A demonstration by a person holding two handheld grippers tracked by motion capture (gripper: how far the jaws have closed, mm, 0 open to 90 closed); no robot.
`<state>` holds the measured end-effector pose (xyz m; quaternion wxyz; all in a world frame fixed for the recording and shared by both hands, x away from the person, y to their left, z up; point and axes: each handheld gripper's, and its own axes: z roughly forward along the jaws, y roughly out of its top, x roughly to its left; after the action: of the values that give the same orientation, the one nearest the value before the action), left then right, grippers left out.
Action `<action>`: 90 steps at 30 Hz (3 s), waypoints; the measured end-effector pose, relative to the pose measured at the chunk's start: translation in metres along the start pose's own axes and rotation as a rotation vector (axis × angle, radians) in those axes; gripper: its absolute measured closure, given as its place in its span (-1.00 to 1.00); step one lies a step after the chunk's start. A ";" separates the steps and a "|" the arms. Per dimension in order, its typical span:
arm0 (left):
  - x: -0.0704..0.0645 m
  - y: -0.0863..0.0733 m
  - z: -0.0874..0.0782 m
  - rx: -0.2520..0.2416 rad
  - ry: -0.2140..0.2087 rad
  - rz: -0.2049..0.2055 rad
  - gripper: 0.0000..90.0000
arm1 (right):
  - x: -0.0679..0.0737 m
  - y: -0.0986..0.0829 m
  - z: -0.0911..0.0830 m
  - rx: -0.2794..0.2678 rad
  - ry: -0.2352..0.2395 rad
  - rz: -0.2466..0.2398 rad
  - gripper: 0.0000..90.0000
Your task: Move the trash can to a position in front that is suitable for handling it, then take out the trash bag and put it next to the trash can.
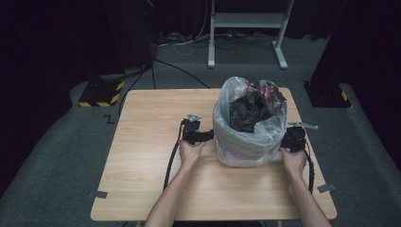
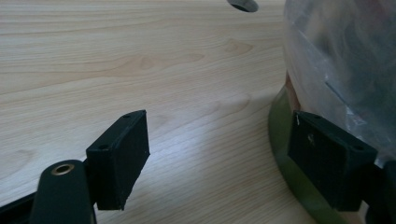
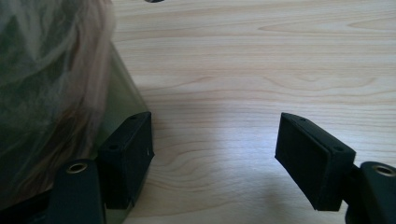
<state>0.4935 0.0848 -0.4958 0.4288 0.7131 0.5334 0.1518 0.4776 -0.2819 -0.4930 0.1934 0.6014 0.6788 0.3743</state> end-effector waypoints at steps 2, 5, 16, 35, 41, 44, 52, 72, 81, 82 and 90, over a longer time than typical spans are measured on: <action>-0.002 0.000 0.001 -0.004 -0.011 0.000 -0.54 | 0.002 -0.001 0.002 0.005 0.012 -0.003 -0.39; -0.001 0.000 0.000 0.006 -0.037 0.008 -0.49 | 0.004 -0.002 0.003 0.004 0.016 -0.014 -0.33; 0.007 0.000 -0.007 0.023 -0.050 0.043 -0.40 | 0.019 -0.004 0.004 0.002 0.044 -0.076 -0.29; 0.021 -0.015 -0.035 0.022 -0.019 0.085 -0.21 | 0.051 -0.010 0.003 0.022 0.097 -0.174 -0.18; 0.024 -0.022 -0.046 0.023 -0.014 0.093 -0.22 | 0.058 -0.015 0.001 0.036 0.116 -0.191 -0.18; 0.024 -0.025 -0.050 0.022 -0.013 0.092 -0.22 | 0.061 -0.017 0.000 0.044 0.121 -0.202 -0.19; 0.028 -0.028 -0.061 0.038 0.005 0.084 -0.38 | 0.055 -0.026 0.004 0.102 0.067 -0.199 -0.40; 0.046 -0.016 -0.109 0.009 0.031 0.006 -0.39 | 0.023 -0.042 0.006 0.031 -0.038 -0.238 -0.49; 0.050 0.005 -0.141 -0.058 0.010 -0.042 -0.55 | 0.023 -0.042 0.006 0.031 -0.037 -0.238 -0.49; 0.050 0.007 -0.145 -0.072 0.004 -0.047 -0.56 | 0.023 -0.042 0.006 0.031 -0.037 -0.238 -0.49; 0.039 0.021 -0.160 -0.081 -0.045 -0.023 -0.57 | 0.023 -0.042 0.006 0.031 -0.037 -0.237 -0.49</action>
<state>0.4144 0.1901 -0.3953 0.4710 0.6921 0.5254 0.1523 0.4495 -0.2581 -0.5237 0.2397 0.5266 0.7472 0.3271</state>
